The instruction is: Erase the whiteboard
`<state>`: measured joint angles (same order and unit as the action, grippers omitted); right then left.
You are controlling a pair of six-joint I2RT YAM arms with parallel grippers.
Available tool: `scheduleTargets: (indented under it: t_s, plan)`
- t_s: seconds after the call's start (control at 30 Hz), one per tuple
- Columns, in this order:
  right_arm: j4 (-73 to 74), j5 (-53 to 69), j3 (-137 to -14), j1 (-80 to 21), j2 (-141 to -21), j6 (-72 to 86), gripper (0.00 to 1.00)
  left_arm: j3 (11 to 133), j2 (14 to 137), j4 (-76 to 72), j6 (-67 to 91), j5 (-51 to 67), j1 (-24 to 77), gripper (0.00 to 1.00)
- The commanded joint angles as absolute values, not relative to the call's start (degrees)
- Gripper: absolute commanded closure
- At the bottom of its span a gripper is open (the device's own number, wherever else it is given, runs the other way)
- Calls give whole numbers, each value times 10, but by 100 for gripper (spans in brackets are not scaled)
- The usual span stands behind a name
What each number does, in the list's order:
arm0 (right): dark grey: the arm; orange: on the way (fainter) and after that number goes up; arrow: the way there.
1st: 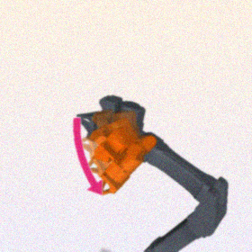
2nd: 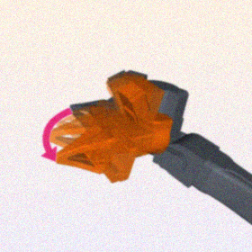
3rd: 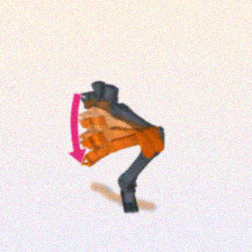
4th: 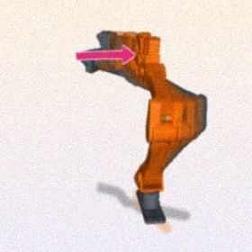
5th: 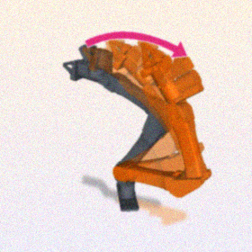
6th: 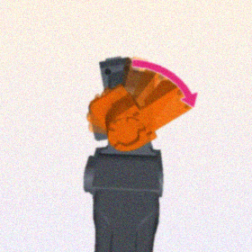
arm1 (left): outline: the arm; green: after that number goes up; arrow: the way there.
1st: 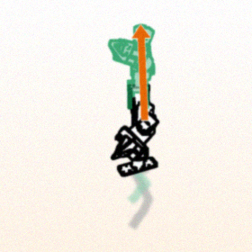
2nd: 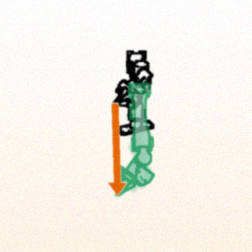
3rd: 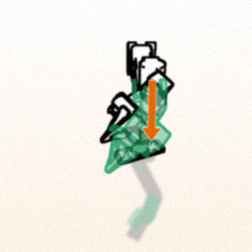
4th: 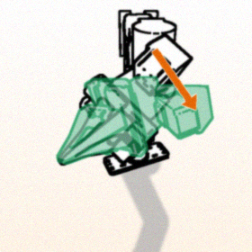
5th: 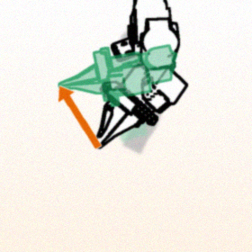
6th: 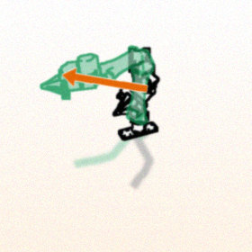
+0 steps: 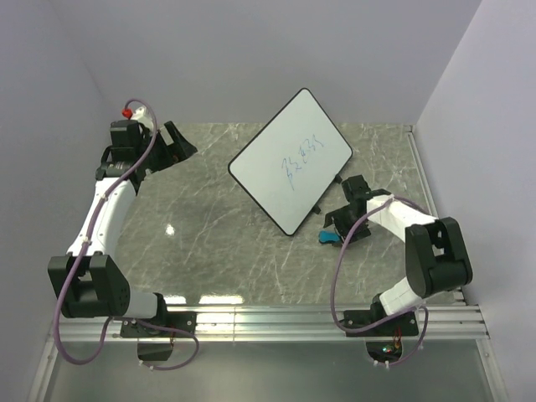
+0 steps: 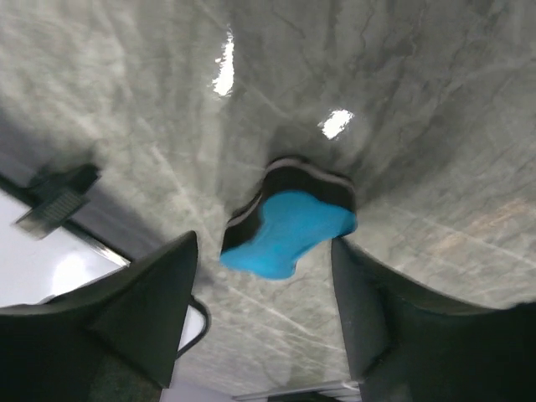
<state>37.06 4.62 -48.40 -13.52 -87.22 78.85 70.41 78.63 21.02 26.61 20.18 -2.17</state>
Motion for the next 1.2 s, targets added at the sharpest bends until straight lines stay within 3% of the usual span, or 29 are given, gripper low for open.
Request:
scheduleTargets:
  t_s: [0.0, 0.13, 0.3, 0.53, 0.87, 1.0, 1.17]
  plan:
    - [366, 51, -483, -139, -888, 794, 35, 735, 788, 205, 256, 209, -24, 0]
    - [370, 47, -497, -137, -910, 782, 58, 738, 790, 209, 251, 204, -23, 1]
    - [375, 49, -508, -137, -926, 764, 71, 738, 794, 206, 246, 220, -24, 0]
    - [379, 41, -559, -126, -921, 722, 99, 756, 826, 155, 255, 379, -17, 1]
    - [374, 53, -608, -95, -867, 654, 100, 916, 986, 111, 281, 523, 52, 4]
    - [361, 63, -564, -71, -819, 638, 100, 970, 1070, 71, 315, 591, 74, 15]
    - [362, 71, -542, -32, -784, 603, 100, 1073, 1177, 118, 302, 588, 105, 27]
